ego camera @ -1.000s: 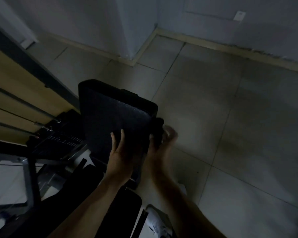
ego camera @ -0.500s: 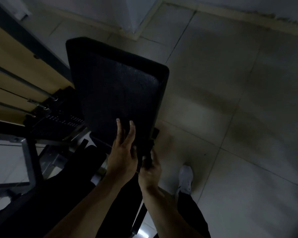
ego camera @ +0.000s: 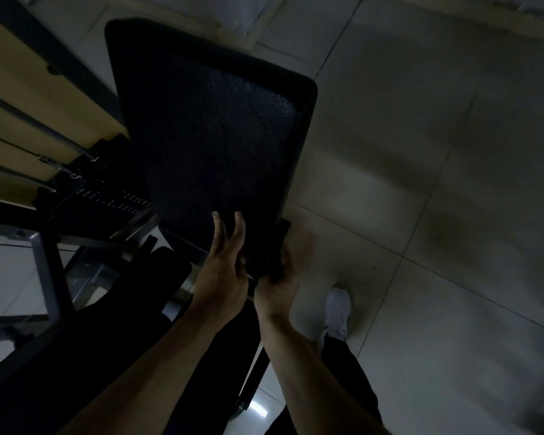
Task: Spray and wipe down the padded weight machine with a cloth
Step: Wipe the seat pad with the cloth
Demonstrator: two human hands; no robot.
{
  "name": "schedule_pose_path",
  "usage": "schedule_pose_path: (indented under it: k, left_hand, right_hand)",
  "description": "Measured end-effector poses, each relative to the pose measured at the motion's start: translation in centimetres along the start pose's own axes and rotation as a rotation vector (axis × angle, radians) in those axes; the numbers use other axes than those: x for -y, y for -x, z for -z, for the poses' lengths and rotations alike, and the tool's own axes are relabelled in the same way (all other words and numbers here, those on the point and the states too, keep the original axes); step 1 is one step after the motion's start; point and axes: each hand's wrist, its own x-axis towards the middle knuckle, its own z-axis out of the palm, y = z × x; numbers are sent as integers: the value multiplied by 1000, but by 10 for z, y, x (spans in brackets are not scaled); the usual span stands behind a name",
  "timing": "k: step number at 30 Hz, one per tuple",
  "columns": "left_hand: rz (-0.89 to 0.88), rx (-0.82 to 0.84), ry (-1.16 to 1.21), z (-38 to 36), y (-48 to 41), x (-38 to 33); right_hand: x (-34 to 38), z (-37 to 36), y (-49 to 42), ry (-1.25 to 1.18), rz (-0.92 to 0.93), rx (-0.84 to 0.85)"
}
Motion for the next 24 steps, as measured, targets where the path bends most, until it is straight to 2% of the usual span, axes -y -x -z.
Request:
schedule_pose_path:
  k: [2,3,7,10,11,13,18,22,24]
  left_hand:
    - [24,-22,23,3,-1,-6]
    - [40,-43,20,7,0,-13]
    - [55,-218,57,43,-20,-43]
    - [19,-269,91,88,-46,-71]
    - [-6,-277,89,99,-54,-77]
    - [-10,-295,100,120,-69,-88]
    - [26,-325,160,142,-90,-92]
    - [184,-362,288,145,-104,-80]
    - [306,-380,399,151,-115,-70]
  right_hand:
    - [-3,-1,-4,12,-214,25]
    - [5,1,-7,5,-247,14]
    - [94,9,-38,-121,-13,-110]
    - [182,15,-53,-298,141,-158]
    - [203,20,-53,-280,179,-163]
    - [227,25,-56,-144,278,-133]
    - [256,38,-73,405,665,-96]
    - [288,27,-94,812,861,149]
    - [306,-4,-100,915,895,308]
